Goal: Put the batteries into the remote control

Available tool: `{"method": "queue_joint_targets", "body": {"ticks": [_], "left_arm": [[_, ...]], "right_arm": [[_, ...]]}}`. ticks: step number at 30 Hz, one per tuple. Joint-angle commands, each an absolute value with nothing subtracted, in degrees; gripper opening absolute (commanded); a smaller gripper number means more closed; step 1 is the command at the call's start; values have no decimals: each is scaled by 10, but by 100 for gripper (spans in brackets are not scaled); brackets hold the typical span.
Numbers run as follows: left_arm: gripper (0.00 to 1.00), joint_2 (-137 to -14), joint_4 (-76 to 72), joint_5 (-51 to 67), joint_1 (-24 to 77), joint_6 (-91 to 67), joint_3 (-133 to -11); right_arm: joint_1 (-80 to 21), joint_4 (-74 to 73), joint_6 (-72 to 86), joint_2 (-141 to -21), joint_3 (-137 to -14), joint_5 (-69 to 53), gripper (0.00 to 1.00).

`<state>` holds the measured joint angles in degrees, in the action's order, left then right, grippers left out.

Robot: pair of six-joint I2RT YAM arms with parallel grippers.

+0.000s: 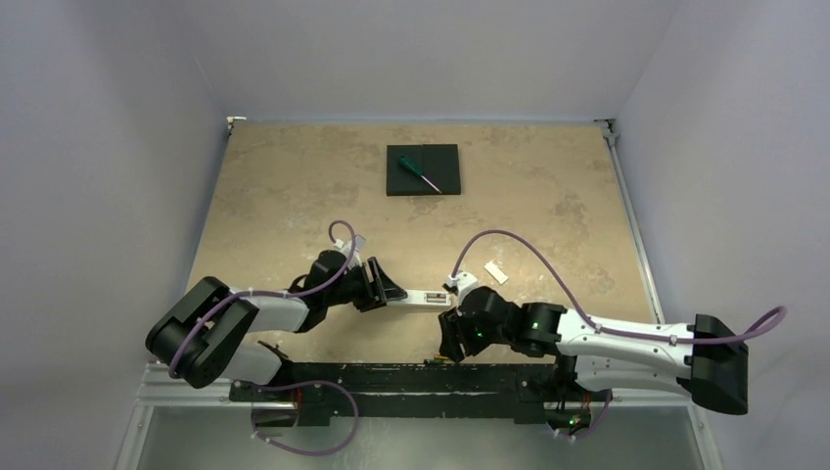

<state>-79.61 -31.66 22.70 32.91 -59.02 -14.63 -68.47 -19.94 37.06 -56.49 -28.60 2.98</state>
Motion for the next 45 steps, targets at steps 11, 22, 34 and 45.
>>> {"method": "queue_joint_targets", "body": {"ticks": [11,22,34,45], "left_arm": [[63,-708,-87,151,329,-502,-195],[63,-605,14,135,327,-483,-192],[62,-422,145,125,324,-515,-198],[62,-308,243,91,323,-535,-232]], "right_arm": [[-760,-246,368,-644,-372,129,55],[-804,-237,333,-702,-415,134,48],[-806,-244,285,-774,-462,120,45],[-806,-227,265,-819,-467,93,44]]}}
